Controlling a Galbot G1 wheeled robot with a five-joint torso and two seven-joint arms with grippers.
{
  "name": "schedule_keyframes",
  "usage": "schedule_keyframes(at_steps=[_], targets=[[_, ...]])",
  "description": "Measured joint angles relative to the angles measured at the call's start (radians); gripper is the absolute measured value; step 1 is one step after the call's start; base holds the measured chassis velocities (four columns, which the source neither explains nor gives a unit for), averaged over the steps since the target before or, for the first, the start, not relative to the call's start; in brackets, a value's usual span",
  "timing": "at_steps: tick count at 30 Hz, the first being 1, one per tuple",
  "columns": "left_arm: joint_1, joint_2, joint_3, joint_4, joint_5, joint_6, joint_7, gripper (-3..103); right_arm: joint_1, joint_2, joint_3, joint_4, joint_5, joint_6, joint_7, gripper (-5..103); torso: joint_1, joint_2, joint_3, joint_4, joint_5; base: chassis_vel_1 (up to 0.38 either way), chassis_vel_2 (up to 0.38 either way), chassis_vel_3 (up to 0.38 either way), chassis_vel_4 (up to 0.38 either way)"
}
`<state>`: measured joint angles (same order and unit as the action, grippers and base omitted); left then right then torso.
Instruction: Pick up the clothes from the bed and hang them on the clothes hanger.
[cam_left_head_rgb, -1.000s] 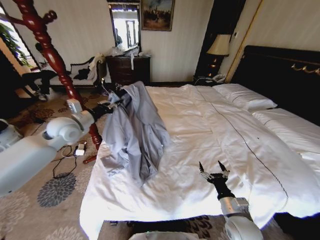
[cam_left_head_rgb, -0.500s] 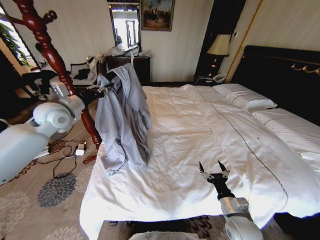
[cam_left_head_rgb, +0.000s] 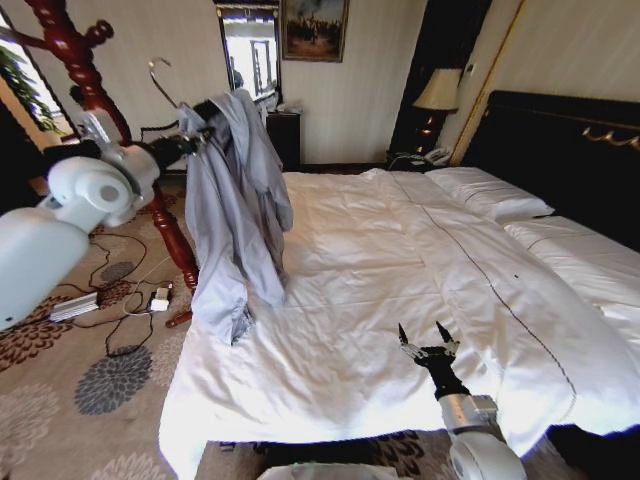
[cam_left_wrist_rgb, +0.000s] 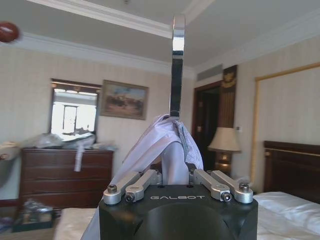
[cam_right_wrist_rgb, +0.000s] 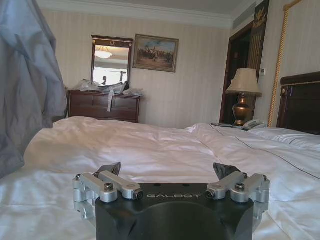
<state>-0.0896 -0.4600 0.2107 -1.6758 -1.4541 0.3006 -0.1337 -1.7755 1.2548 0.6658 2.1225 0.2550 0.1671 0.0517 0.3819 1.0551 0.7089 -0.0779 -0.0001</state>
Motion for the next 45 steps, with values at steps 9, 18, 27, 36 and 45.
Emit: schedule_keyframes(at_steps=[9,18,27,36,45], targets=[[-0.106,-0.007,0.031,0.08,-0.046,0.049,-0.025,16,0.0,0.0,0.0,0.0,0.0,0.0,0.0,100,0.0,0.0,0.0,0.0003,0.0,0.0,0.0,0.0,0.0],[-0.28,-0.197,0.201,0.316,-0.023,0.009,0.031,16,0.0,0.0,0.0,0.0,0.0,0.0,0.0,100,0.0,0.0,0.0,-0.0007,0.0003,0.0,0.0,0.0,0.0],[-0.414,-0.347,0.27,0.557,-0.043,0.02,0.046,16,0.0,0.0,0.0,0.0,0.0,0.0,0.0,100,0.0,0.0,0.0,-0.0002,0.0003,0.0,0.0,0.0,0.0],[-0.561,-0.427,0.347,0.762,-0.141,0.159,0.057,16,0.0,0.0,0.0,0.0,0.0,0.0,0.0,100,0.0,0.0,0.0,-0.0003,0.0003,0.0,0.0,0.0,0.0],[-0.618,-0.502,0.34,0.939,-0.119,0.219,0.075,16,0.0,0.0,0.0,0.0,0.0,0.0,0.0,100,0.0,0.0,0.0,-0.0001,0.0004,0.0,0.0,0.0,0.0]])
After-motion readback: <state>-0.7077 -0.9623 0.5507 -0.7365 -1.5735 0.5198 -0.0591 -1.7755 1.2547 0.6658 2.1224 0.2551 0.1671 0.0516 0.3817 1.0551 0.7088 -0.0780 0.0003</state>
